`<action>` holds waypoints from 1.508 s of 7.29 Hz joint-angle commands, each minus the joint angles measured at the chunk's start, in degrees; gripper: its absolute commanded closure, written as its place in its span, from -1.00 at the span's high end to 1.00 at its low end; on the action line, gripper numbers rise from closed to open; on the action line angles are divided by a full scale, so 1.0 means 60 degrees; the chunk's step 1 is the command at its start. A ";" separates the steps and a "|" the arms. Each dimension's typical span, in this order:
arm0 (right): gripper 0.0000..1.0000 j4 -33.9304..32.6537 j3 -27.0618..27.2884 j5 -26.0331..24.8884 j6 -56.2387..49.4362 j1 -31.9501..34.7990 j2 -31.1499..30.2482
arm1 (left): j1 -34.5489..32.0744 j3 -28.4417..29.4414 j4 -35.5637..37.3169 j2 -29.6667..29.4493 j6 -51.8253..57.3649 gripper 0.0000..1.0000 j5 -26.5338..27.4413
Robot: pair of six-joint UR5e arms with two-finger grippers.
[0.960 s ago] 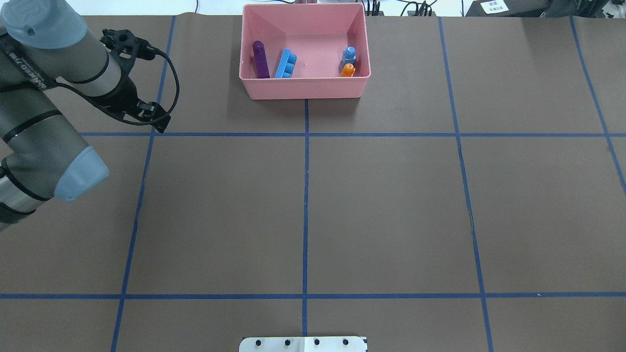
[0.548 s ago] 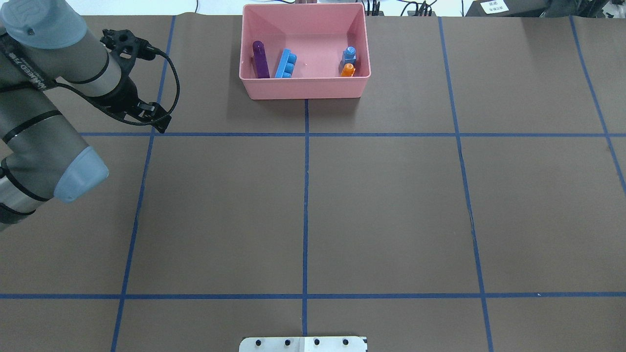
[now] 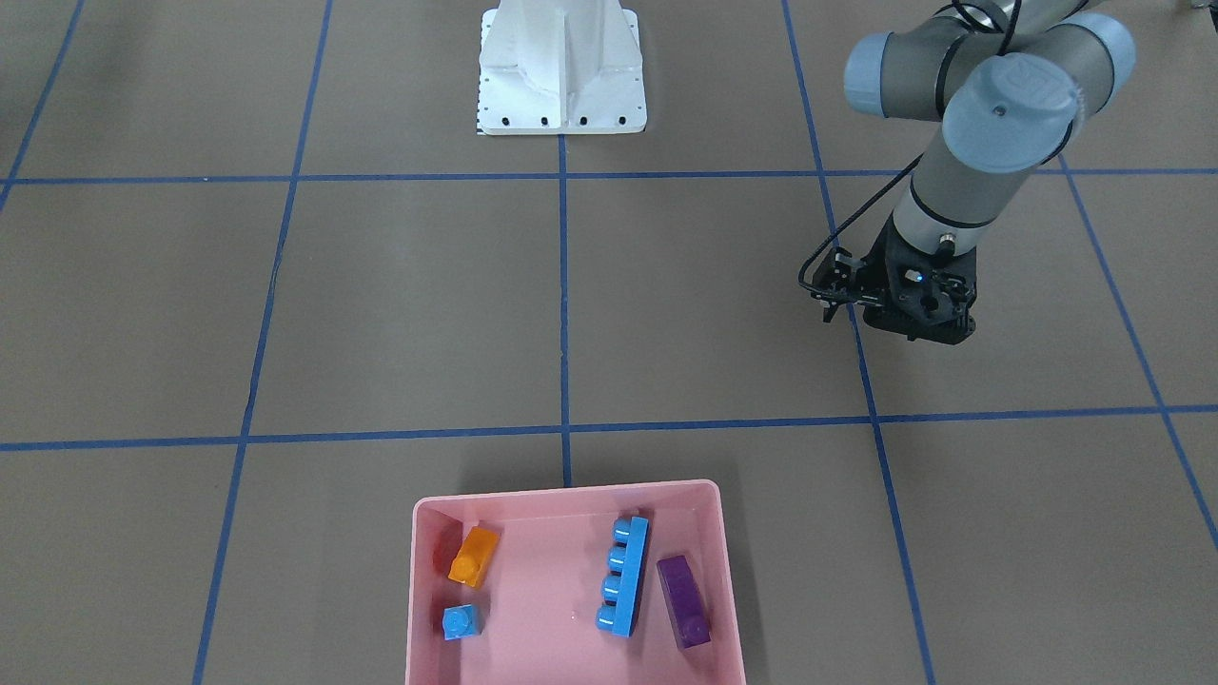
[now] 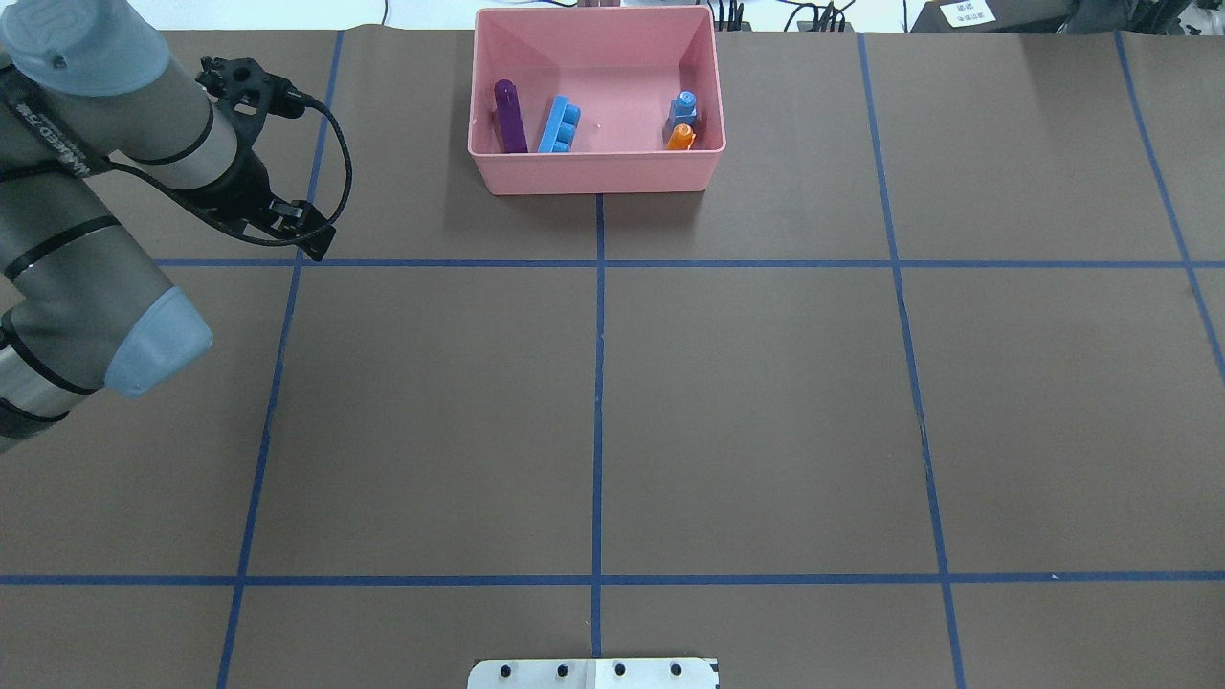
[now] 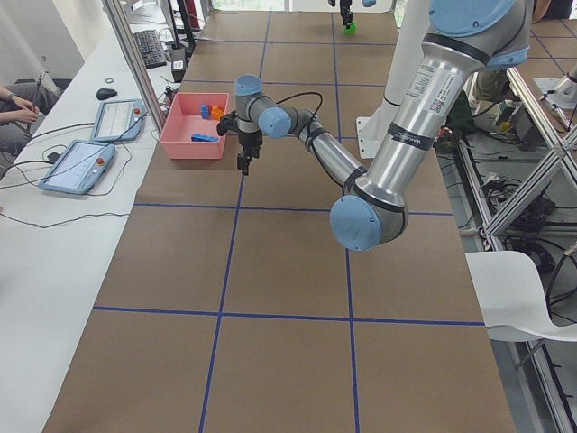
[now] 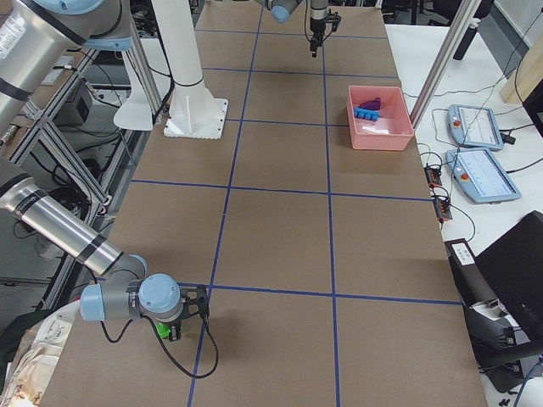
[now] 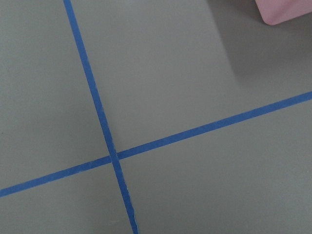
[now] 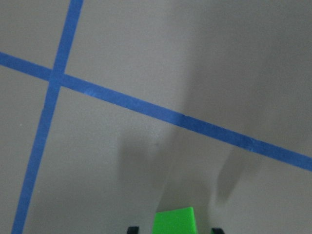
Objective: Put all blocks into box
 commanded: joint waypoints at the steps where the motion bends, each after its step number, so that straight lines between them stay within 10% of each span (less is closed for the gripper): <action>1: -0.03 0.0002 -0.0030 -0.0150 -0.0011 -0.0060 0.0006 | 0.0000 -0.0007 -0.0006 -0.0004 0.0000 1.00 0.0000; 4: -0.02 0.0002 -0.0089 -0.0326 -0.0055 -0.0207 -0.0009 | 0.0000 -0.0007 0.0008 -0.0004 0.0000 1.00 0.0000; 7: -1.00 0.0016 -0.0089 -0.0968 -0.0070 -0.0222 -0.0023 | 0.0000 -0.0007 0.0008 -0.0004 0.0000 1.00 0.0000; 11: -1.00 -0.0055 0.0654 -0.0985 0.0003 0.0272 0.0049 | 0.0000 -0.0036 0.0008 0.0010 0.0000 1.00 -0.0103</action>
